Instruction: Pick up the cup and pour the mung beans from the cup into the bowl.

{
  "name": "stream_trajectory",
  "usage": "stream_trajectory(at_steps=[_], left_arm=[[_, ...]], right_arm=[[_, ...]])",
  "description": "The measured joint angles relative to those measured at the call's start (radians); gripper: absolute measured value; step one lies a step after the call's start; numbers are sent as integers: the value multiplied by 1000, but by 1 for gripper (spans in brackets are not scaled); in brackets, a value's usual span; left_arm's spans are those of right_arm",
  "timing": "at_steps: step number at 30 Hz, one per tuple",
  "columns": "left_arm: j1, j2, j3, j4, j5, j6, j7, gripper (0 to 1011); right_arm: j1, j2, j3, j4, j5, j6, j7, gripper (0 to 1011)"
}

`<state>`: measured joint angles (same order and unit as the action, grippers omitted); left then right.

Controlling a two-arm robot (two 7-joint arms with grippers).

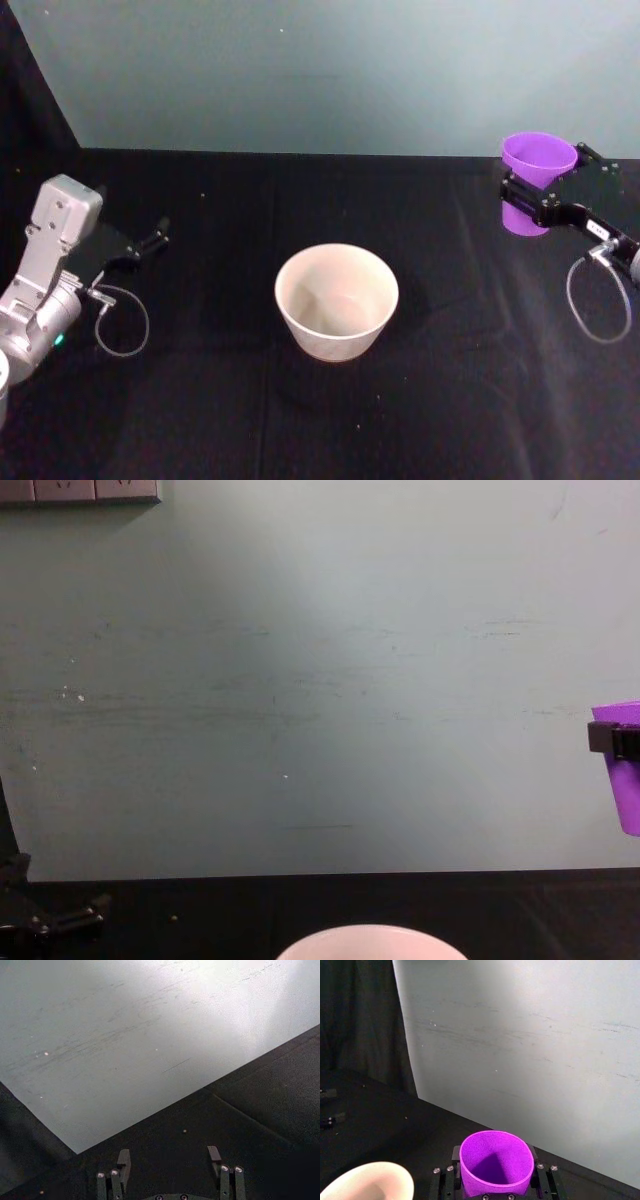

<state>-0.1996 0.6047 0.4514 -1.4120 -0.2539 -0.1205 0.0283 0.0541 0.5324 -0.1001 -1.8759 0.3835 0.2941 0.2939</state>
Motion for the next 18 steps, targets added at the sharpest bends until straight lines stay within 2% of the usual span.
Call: stream_trajectory(at_steps=[18], left_arm=[[0, 0, 0, 0, 0, 0, 0, 1000]], right_arm=[[0, 0, 0, 0, 0, 0, 0, 742]])
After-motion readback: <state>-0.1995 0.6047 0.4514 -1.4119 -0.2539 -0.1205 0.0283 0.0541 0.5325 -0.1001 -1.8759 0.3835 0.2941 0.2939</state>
